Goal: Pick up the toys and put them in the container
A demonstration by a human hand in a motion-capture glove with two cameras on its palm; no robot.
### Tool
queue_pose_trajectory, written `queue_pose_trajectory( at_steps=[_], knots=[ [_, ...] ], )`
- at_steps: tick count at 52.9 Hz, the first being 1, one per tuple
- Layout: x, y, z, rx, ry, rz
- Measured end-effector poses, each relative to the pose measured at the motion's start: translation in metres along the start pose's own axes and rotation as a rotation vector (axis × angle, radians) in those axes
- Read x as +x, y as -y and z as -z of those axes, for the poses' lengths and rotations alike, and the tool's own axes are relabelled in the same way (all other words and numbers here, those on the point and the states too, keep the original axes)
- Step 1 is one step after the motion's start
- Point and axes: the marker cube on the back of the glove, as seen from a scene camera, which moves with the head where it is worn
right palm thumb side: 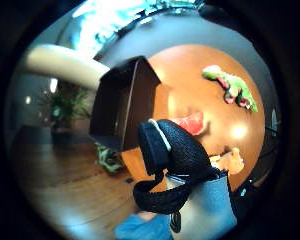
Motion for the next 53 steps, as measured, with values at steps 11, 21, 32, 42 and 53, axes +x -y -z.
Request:
queue_pose_trajectory(
  at_steps=[11,21,32,42,53],
  knots=[
    [0.016,0.013,-0.006,-0.010,-0.040,0.036],
    [0.047,0.039,-0.019,-0.006,-0.182,0.097],
    [0.075,0.080,-0.042,0.050,-0.241,0.088],
    [0.126,0.113,-0.081,0.016,-0.290,0.138],
    [0.163,0.146,-0.135,-0.071,-0.282,0.098]
  ],
)
